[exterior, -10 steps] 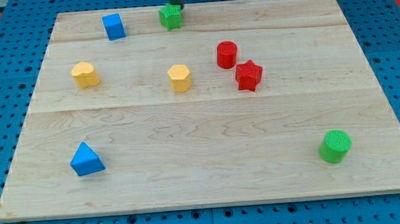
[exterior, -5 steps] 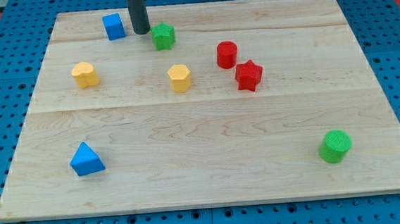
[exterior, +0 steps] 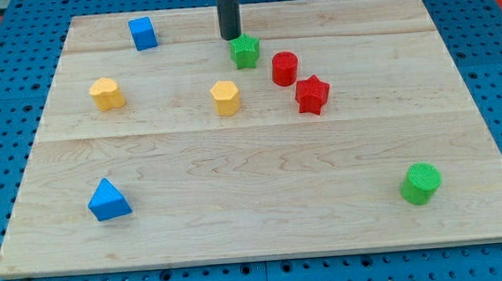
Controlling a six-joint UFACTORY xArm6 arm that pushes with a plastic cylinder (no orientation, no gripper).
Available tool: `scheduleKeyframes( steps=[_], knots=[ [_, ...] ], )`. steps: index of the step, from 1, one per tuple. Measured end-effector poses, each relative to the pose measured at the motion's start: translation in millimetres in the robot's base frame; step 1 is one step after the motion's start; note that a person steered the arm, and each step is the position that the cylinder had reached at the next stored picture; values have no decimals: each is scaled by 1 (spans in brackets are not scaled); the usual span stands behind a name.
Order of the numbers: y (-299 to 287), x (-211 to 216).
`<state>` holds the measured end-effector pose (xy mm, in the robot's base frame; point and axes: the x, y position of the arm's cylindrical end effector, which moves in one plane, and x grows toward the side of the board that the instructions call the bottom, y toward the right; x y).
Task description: Place the green star to the top right of the yellow hexagon
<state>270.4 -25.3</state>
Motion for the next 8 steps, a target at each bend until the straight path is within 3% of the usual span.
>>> scheduleKeyframes(
  steps=[2,3,5,8],
  knots=[
    [-9,11],
    [-3,-27],
    [32,1],
    [21,24]
  ],
)
